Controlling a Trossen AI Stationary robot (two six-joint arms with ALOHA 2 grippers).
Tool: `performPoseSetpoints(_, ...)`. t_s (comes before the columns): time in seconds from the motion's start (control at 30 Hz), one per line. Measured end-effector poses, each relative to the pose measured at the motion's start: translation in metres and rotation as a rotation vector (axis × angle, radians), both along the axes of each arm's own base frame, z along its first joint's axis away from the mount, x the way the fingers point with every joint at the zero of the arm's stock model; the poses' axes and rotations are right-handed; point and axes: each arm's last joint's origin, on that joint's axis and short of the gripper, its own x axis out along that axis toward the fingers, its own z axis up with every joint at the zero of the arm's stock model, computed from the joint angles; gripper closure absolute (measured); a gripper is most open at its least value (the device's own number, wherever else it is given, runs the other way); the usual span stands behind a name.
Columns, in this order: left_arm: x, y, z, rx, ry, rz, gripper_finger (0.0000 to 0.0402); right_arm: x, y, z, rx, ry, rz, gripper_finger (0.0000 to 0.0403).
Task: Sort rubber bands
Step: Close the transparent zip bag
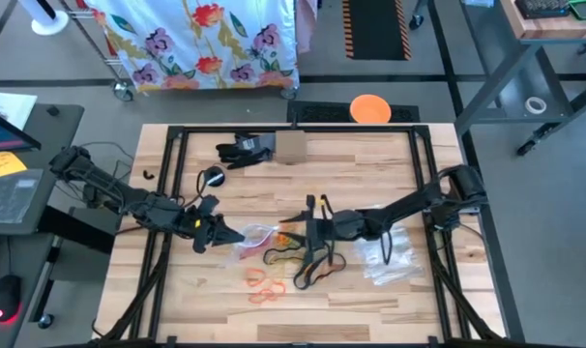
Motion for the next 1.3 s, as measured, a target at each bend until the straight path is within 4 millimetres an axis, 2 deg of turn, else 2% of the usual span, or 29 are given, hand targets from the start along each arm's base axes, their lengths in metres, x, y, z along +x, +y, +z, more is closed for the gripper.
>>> performPoseSetpoints(0.1, 0.000, 0.000, 0.000, -0.003, -0.003, 0.016, 0.0401, 0.006, 0.001, 0.002, -0.056, -0.013, 0.001, 0.0276)
performPoseSetpoints(0.4, 0.000, 0.001, -0.002, 0.025, 0.011, 0.021, 0.0401, 0.015, 0.004, 0.016, -0.052, -0.050, 0.002, 0.0281)
performPoseSetpoints(0.5, 0.000, 0.001, -0.001, 0.040, 0.004, 0.020, 0.0401, 0.018, 0.004, 0.015, -0.060, -0.015, 0.009, 0.0306)
performPoseSetpoints(0.73, 0.000, 0.001, -0.001, 0.055, -0.002, 0.027, 0.0401, 0.018, 0.002, 0.014, -0.066, 0.011, 0.005, 0.0394)
performPoseSetpoints(0.93, 0.000, 0.003, -0.007, 0.214, 0.032, 0.067, 0.0400, 0.018, 0.002, 0.013, -0.067, 0.018, 0.006, 0.0401)
performPoseSetpoints(1.07, -0.001, 0.004, -0.011, 0.282, 0.065, 0.092, 0.0370, 0.017, 0.003, 0.015, -0.066, 0.030, 0.008, 0.0402)
performPoseSetpoints(1.3, -0.003, 0.008, -0.009, 0.261, 0.070, 0.131, 0.0275, 0.002, -0.001, 0.028, 0.012, 0.157, -0.027, 0.0402)
